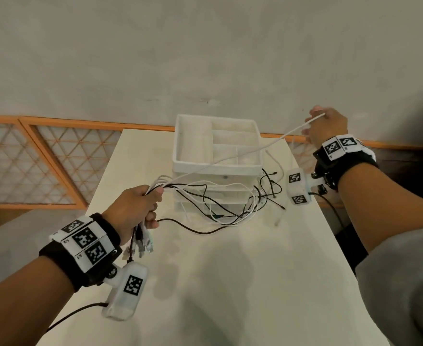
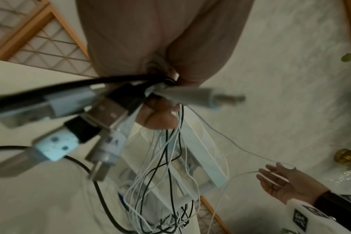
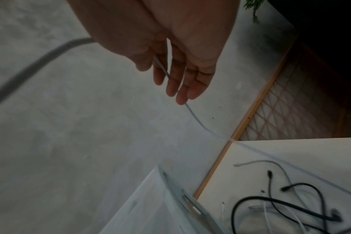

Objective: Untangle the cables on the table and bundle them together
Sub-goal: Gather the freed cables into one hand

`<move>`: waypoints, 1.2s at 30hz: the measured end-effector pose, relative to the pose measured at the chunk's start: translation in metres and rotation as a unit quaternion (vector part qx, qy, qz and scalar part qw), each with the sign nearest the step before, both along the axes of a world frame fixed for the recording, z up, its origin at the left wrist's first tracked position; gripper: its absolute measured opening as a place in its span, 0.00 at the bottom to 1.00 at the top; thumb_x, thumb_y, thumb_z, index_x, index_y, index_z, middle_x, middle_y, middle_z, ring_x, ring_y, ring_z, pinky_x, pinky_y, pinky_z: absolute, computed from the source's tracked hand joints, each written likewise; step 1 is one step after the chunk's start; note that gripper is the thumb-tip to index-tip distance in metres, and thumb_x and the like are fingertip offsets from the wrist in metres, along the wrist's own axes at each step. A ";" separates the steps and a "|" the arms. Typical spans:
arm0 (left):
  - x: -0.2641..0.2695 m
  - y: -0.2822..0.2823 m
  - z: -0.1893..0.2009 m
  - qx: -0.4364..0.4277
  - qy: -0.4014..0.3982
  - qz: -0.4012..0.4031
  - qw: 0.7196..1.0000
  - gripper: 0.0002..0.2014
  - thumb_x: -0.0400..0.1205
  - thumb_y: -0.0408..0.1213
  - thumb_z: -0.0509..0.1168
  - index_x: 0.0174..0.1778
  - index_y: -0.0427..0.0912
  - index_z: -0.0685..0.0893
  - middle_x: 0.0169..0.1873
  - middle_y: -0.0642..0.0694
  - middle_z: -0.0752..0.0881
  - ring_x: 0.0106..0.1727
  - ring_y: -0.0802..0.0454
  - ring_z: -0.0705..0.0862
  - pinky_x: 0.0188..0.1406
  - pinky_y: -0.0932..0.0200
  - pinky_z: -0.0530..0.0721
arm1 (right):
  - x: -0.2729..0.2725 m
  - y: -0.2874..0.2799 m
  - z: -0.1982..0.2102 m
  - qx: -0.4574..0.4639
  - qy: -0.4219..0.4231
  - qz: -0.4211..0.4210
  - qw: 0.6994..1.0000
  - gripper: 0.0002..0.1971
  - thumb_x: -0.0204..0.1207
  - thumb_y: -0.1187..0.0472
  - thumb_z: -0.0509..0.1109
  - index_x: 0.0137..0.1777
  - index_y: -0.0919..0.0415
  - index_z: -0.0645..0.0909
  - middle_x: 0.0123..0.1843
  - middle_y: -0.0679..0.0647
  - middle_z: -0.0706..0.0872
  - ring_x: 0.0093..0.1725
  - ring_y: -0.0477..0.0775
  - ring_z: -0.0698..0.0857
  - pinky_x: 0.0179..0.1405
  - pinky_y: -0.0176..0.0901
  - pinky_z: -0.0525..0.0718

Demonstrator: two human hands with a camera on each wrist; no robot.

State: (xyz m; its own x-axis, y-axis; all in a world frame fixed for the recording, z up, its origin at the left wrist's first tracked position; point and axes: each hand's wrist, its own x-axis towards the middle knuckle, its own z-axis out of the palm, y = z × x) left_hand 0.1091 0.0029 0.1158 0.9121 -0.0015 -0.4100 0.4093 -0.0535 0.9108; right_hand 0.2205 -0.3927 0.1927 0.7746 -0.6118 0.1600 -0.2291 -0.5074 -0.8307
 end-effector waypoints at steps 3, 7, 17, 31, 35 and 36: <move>0.003 -0.001 -0.001 -0.006 0.003 0.004 1.000 0.09 0.88 0.40 0.64 0.46 0.38 0.78 0.28 0.48 0.66 0.22 0.55 0.63 0.17 0.62 0.70 | 0.004 0.017 0.022 -0.017 -0.094 0.058 0.994 0.08 0.77 0.40 0.58 0.49 0.34 0.78 0.52 0.48 0.89 0.49 0.56 0.91 0.53 0.61 0.90; 0.009 0.002 -0.002 0.022 -0.015 -0.002 1.000 0.10 0.86 0.41 0.66 0.46 0.39 0.77 0.27 0.50 0.66 0.20 0.57 0.60 0.14 0.64 0.62 | 0.003 0.030 0.027 -0.035 -0.143 0.109 0.983 0.11 0.83 0.47 0.59 0.62 0.41 0.77 0.55 0.42 0.86 0.52 0.54 0.90 0.53 0.60 0.89; 0.015 0.015 0.000 0.097 -0.071 -0.032 0.992 0.13 0.85 0.41 0.67 0.41 0.35 0.83 0.23 0.50 0.66 0.20 0.55 0.62 0.19 0.62 0.65 | -0.076 0.057 -0.098 -0.171 0.291 0.209 0.918 0.22 0.76 0.62 0.68 0.69 0.45 0.77 0.64 0.55 0.86 0.63 0.62 0.84 0.56 0.47 0.82; 0.005 0.017 -0.014 0.165 -0.060 -0.030 0.984 0.19 0.84 0.43 0.69 0.32 0.41 0.70 0.20 0.49 0.66 0.17 0.52 0.64 0.21 0.61 0.66 | -0.112 0.198 -0.228 -0.194 0.355 0.402 0.822 0.31 0.82 0.54 0.63 0.85 0.44 0.59 0.84 0.50 0.68 0.81 0.59 0.70 0.79 0.52 0.70; 0.000 0.022 -0.016 0.189 -0.055 -0.047 0.979 0.16 0.86 0.44 0.65 0.37 0.39 0.71 0.24 0.48 0.67 0.22 0.50 0.64 0.22 0.60 0.66 | -0.125 0.203 -0.227 -0.245 0.336 0.396 0.819 0.14 0.84 0.47 0.60 0.64 0.45 0.82 0.61 0.51 0.86 0.62 0.61 0.84 0.62 0.50 0.82; 0.000 0.024 -0.017 0.183 -0.051 -0.051 0.980 0.16 0.87 0.44 0.63 0.39 0.39 0.71 0.25 0.47 0.67 0.23 0.51 0.63 0.22 0.61 0.65 | -0.127 0.202 -0.219 -0.232 0.320 0.399 0.827 0.14 0.84 0.45 0.60 0.58 0.46 0.85 0.56 0.50 0.88 0.57 0.60 0.85 0.58 0.49 0.83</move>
State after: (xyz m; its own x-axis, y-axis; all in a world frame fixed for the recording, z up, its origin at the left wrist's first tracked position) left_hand 0.1092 0.0266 0.0986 0.9509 0.0355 -0.3076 0.2934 -0.4205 0.8585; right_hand 0.0934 -0.1910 -0.0264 0.9193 0.1465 -0.3653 0.0139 -0.9397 -0.3418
